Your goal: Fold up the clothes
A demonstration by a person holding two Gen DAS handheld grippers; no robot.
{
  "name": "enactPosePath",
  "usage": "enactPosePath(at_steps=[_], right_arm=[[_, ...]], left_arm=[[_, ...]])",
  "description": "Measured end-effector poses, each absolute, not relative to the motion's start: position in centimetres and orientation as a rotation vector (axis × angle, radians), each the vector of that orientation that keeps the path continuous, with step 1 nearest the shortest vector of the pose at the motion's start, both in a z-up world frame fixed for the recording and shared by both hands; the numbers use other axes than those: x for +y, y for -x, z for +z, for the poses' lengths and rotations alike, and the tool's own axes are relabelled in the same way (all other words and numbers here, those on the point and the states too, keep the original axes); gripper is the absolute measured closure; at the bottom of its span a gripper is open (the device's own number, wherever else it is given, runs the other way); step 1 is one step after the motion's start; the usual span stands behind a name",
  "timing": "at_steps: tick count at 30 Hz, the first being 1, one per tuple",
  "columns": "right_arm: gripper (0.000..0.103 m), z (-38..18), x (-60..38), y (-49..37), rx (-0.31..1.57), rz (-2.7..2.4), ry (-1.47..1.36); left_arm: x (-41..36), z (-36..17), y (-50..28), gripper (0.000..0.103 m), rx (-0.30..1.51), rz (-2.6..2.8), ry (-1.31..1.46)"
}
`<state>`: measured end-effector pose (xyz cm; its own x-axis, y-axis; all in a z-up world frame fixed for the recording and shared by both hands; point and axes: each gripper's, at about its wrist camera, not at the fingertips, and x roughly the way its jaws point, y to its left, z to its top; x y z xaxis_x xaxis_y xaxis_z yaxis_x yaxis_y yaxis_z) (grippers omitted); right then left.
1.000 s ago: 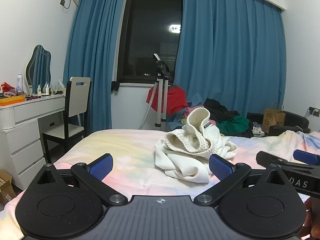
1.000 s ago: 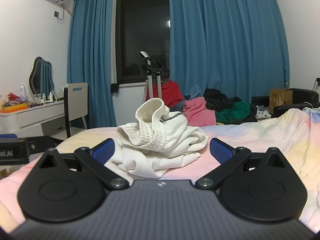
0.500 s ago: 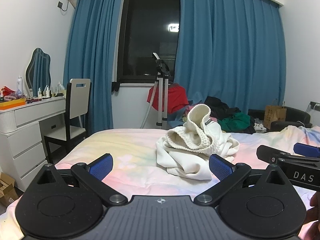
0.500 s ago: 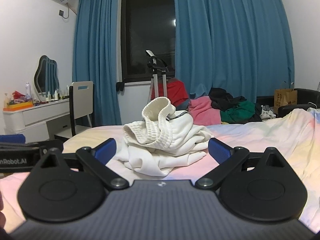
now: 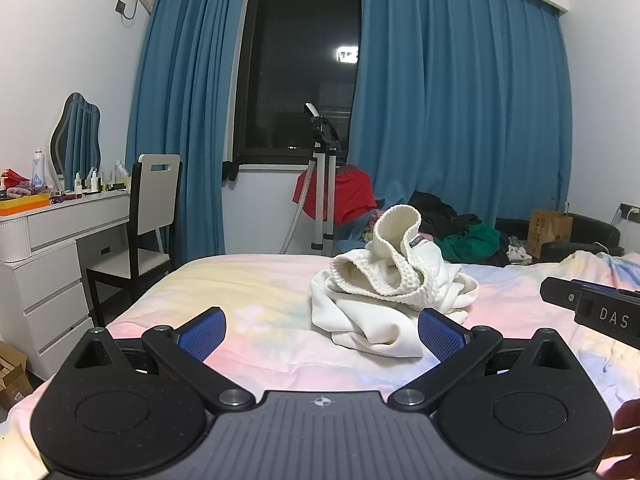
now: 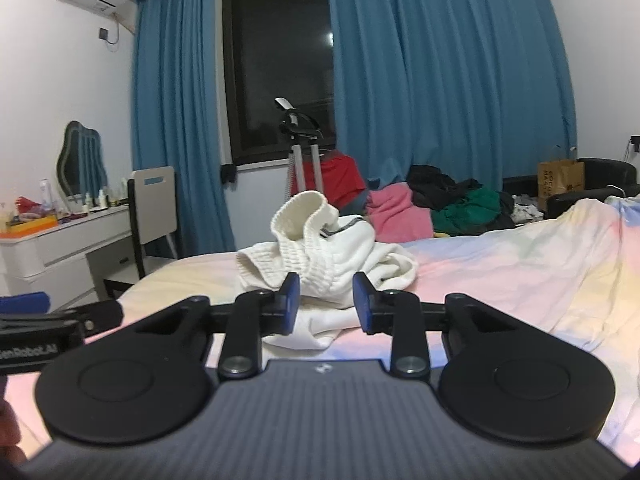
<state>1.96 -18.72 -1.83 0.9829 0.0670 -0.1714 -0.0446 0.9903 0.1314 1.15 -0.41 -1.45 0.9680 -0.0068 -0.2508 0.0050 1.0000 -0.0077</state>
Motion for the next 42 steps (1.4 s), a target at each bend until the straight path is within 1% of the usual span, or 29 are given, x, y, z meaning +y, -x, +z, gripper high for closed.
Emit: enactPosePath(at_steps=[5,14,23,25,27,29,32,36,40,42], right_arm=[[0.07,-1.7,-18.7,-1.8,0.158,0.033,-0.128],[0.07,-1.7,-19.9,-2.4,0.225,0.026,-0.181],[0.069,-1.7,-21.0,-2.0,0.207,0.022,-0.2],[0.062,-2.0,-21.2,-2.3,0.219,0.024,-0.211],[0.04,-2.2,-21.5,-3.2,0.242,0.045,-0.236],[0.033,-2.2,-21.6,-4.7,0.275,0.06,-0.256],[0.033,-1.2,-21.0,-8.0,0.297,0.064,-0.247],[0.033,0.4,-19.2,-15.1,0.299,0.073,-0.196],[0.033,1.2,-17.2,-24.1,0.334,0.067,-0.162],[0.035,0.8,-16.4,-28.4,0.368,0.052,-0.145]], left_arm=[[-0.4,-1.6,-1.1,0.0,0.251,-0.034,0.017],[-0.4,-1.6,-1.4,0.0,0.256,-0.036,0.012],[-1.1,3.4,-4.0,0.0,0.277,-0.037,-0.003],[-0.9,3.3,-5.1,0.0,0.297,-0.031,0.002],[-0.1,2.5,-5.8,0.0,0.295,-0.029,0.03],[1.3,1.5,-6.1,0.0,0.291,-0.026,0.065],[3.3,0.3,-6.5,0.0,0.286,-0.029,0.095],[5.8,-1.2,-7.9,0.0,0.295,-0.05,0.142],[8.6,-2.4,-9.9,0.0,0.317,-0.038,0.194],[10.2,-3.1,-10.5,0.0,0.313,-0.041,0.228]])
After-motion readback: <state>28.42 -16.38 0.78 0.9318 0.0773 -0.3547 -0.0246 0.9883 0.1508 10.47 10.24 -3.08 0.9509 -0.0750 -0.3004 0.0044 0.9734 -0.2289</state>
